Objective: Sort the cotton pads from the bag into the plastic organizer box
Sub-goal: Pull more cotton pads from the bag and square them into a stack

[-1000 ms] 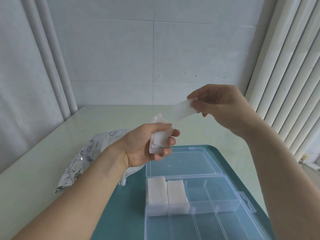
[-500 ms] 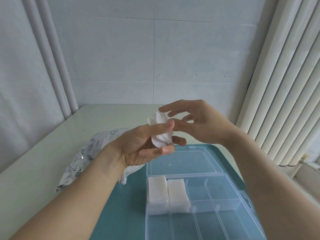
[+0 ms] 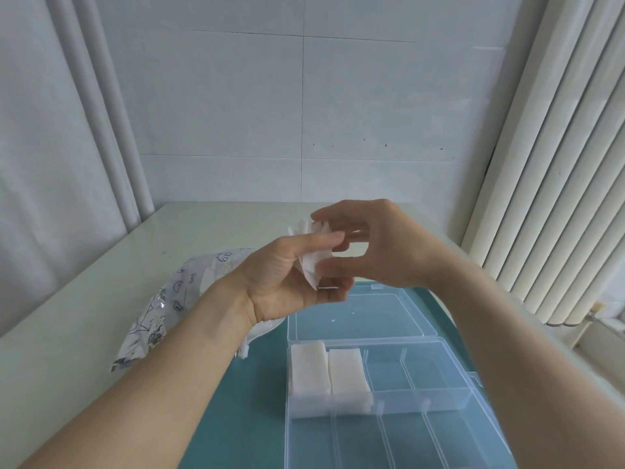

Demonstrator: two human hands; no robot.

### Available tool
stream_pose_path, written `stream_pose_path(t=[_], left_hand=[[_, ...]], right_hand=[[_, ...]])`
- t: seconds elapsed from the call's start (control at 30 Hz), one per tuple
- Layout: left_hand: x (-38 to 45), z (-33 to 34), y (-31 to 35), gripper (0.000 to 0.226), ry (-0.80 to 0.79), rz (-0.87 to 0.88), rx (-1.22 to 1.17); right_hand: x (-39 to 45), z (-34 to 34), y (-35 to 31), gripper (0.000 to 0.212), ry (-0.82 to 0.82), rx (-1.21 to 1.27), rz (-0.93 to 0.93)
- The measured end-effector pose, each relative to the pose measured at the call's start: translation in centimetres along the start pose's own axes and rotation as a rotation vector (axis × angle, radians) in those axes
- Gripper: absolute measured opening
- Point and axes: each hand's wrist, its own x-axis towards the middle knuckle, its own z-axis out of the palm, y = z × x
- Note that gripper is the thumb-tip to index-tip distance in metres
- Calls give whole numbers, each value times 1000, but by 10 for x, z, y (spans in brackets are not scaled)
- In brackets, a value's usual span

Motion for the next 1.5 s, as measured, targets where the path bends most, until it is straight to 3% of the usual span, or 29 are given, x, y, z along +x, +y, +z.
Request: stream_pose_path(t=[0.1, 0.27, 0.47, 0.6, 0.67, 0.73, 0.8, 0.87, 1.07, 1.17, 1.27, 1.37, 1.5], left_hand=[[0, 1, 3, 47, -63, 16, -46], [2, 6, -2, 21, 136, 3, -10], [2, 2, -2, 3, 202, -2, 113], [2, 1, -2, 8, 177, -16, 236], [0, 1, -2, 22, 139, -43, 293], [-2, 5, -2, 12, 121, -40, 378], [-2, 9, -4, 19, 115, -39, 448], [-2, 12, -4, 13, 117, -29, 447], [-3, 6, 0, 16, 67, 10, 307], [-2, 4, -1, 28, 35, 14, 244], [-3, 1, -1, 26, 10, 3, 212], [-4, -2, -2, 25, -47, -10, 205], [-5, -6, -1, 50, -106, -29, 173]], right_hand=[[-1, -2, -1, 48, 7, 3, -21], [-1, 2, 4, 84, -77, 159, -8], [1, 6, 4, 72, -124, 150, 2], [4, 6, 5, 61, -88, 323, 95], [5, 6, 5, 48, -44, 289, 100], [5, 9, 4, 31, -2, 173, 51], [5, 13, 4, 20, 53, 56, 21], [6, 12, 5, 5, 127, 71, 19], [7, -1, 10, 18, 166, 158, 68], [3, -8, 11, 31, 0, 146, 60], [-1, -15, 15, 43, -127, 146, 26], [-1, -19, 21, 33, -127, 144, 45], [-1, -21, 23, 15, -44, 151, 28]])
